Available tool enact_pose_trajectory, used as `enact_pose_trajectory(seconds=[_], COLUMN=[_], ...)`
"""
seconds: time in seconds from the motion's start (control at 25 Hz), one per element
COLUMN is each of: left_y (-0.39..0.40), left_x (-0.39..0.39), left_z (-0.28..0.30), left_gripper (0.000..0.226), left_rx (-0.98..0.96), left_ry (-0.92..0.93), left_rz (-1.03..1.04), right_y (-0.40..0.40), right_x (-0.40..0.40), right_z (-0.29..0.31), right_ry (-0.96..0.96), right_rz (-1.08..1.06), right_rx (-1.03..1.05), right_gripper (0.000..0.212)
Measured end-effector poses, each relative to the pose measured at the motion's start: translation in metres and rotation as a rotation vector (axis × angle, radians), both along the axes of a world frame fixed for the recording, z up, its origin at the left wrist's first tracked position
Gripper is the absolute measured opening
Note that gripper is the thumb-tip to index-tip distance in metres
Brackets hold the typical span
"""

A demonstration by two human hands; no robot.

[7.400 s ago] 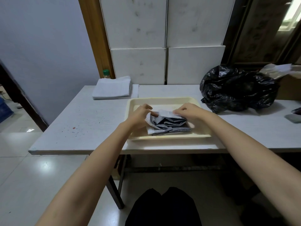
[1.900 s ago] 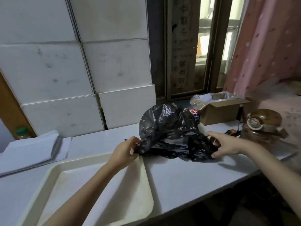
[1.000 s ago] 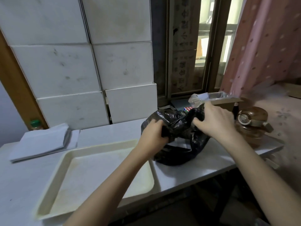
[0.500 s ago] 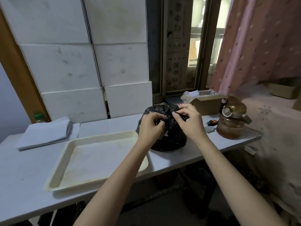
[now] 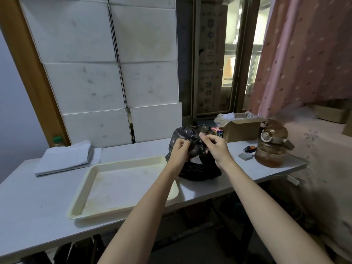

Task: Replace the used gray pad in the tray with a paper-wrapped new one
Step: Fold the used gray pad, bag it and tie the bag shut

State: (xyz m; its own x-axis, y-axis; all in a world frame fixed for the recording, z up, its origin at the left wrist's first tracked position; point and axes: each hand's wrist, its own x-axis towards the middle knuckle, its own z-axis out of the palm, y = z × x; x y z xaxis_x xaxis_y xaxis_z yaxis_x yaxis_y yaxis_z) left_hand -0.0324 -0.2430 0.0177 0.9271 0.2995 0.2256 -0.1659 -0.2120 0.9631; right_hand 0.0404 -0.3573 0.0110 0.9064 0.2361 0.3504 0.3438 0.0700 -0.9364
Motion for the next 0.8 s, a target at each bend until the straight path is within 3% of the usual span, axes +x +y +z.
enact_pose_trajectory(seconds=[0.04, 0.16, 0.28, 0.36, 0.44, 0.64, 0.8], left_y=[0.0, -0.001, -0.001, -0.001, 0.0, 0.006, 0.01], left_x=[-0.002, -0.001, 0.009, 0.013, 0.013, 0.024, 0.027], left_z=[0.001, -0.003, -0.004, -0.007, -0.011, -0.015, -0.024], left_gripper=[0.032, 0.031, 0.028, 0.028, 0.021, 0.024, 0.033], left_rx=[0.015, -0.029, -0.137, -0.087, -0.122, -0.185, -0.198], left_ry=[0.026, 0.095, 0.089, 0.051, 0.034, 0.085, 0.022], left_rz=[-0.032, -0.081, -0.023, -0.03, -0.067, -0.076, -0.112], right_y=[-0.001, -0.004, -0.003, -0.001, 0.002, 0.009, 0.01], right_x=[-0.001, -0.001, -0.004, -0.004, -0.005, -0.012, -0.006], right_z=[-0.002, -0.009, -0.011, -0.012, -0.012, -0.013, -0.025], right_ry=[0.014, -0.002, -0.061, -0.102, -0.131, -0.024, 0.02], right_rz=[0.055, 0.204, 0.234, 0.262, 0.298, 0.365, 0.303], right_rx=[-0.012, -0.18, -0.363, -0.459, -0.499, -0.435, -0.285], right_gripper=[0.01, 0.06, 0.087, 0.091, 0.079, 0.022, 0.017])
